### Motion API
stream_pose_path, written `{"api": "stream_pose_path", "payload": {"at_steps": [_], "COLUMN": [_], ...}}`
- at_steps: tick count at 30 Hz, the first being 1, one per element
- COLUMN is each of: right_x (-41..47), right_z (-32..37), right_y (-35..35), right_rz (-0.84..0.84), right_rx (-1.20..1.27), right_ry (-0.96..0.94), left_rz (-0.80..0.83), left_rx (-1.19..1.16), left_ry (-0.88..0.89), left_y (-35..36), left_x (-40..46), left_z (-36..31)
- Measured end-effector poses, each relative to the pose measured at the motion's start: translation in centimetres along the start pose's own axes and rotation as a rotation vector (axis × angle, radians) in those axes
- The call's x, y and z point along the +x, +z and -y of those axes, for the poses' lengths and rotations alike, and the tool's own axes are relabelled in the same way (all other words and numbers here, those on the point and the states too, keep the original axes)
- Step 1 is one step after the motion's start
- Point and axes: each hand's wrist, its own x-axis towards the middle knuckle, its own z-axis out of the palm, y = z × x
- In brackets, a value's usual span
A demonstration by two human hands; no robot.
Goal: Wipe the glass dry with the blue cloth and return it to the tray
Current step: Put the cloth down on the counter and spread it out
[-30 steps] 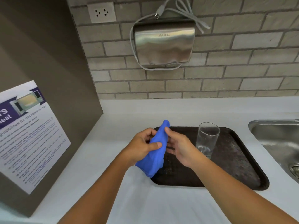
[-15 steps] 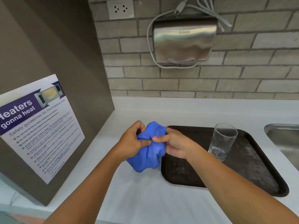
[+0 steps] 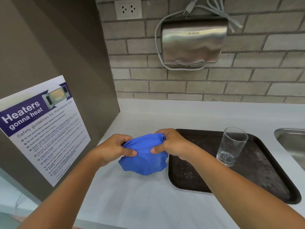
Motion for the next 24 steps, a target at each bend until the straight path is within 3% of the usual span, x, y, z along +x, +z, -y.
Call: {"api": "stream_pose_path", "payload": {"at_steps": [4, 9, 12, 16, 19, 22, 24], "right_x": [-0.8, -0.5, 1.7, 6.1, 8.4, 9.7, 10.2], "right_z": [-0.6, -1.9, -3.8, -7.6, -9.9, -11.0, -11.2], "right_y": [1.1, 2.1, 3.0, 4.5, 5.1, 5.3, 5.4], "right_rz": [0.095, 0.212, 0.116, -0.215, -0.326, -0.352, -0.368], "right_rx": [-0.163, -0.055, 0.009, 0.036, -0.199, -0.500, -0.576], "right_ry": [-0.046, -0.007, 0.062, 0.154, 0.164, 0.147, 0.145], "left_rz": [0.070, 0.161, 0.025, -0.328, -0.526, -0.590, -0.591], "left_rx": [0.213, 0.104, 0.038, -0.084, -0.086, 0.104, 0.210], "left_ry": [-0.059, -0.074, -0.096, -0.138, -0.156, -0.165, -0.161], "left_y": [-1.8, -3.7, -3.7, -1.5, 0.2, 0.8, 0.9], "left_x": [-1.4, -2.5, -0.2, 5.0, 8.2, 10.1, 10.7], "left_z": [1.7, 3.2, 4.6, 8.3, 11.0, 12.8, 13.5]}}
